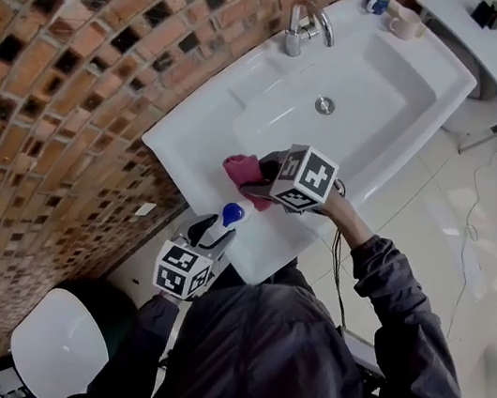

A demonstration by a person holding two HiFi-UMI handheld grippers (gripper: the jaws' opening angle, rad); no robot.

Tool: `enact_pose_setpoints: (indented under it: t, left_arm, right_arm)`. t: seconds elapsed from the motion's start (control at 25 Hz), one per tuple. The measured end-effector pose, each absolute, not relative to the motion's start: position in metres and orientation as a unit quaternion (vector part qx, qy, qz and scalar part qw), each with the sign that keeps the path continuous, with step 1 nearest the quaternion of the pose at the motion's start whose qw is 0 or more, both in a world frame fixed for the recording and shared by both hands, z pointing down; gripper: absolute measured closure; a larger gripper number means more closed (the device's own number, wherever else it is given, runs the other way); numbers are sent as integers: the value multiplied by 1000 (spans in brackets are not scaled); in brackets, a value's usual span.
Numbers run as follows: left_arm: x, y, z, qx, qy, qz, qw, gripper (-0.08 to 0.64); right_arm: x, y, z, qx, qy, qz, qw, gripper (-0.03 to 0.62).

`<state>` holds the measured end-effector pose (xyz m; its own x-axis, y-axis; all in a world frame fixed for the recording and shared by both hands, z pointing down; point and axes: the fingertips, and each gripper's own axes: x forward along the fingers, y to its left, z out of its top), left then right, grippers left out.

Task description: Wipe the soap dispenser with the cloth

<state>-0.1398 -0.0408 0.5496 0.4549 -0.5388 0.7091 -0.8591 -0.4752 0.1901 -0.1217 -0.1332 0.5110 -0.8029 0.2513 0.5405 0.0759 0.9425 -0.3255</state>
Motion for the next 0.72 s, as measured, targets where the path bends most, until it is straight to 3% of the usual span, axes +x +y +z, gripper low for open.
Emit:
enact_pose_setpoints:
  t: [0.24,0.72]
  left_arm:
    - [-144,-31,552,777,-466,243,346,549]
    - [-149,-80,561,755,-497,229,361,560]
  right_arm:
    - [-121,-109,521,-114,-930,158,312,525]
    - [-93,-72,530,-97,-923,197,316,526]
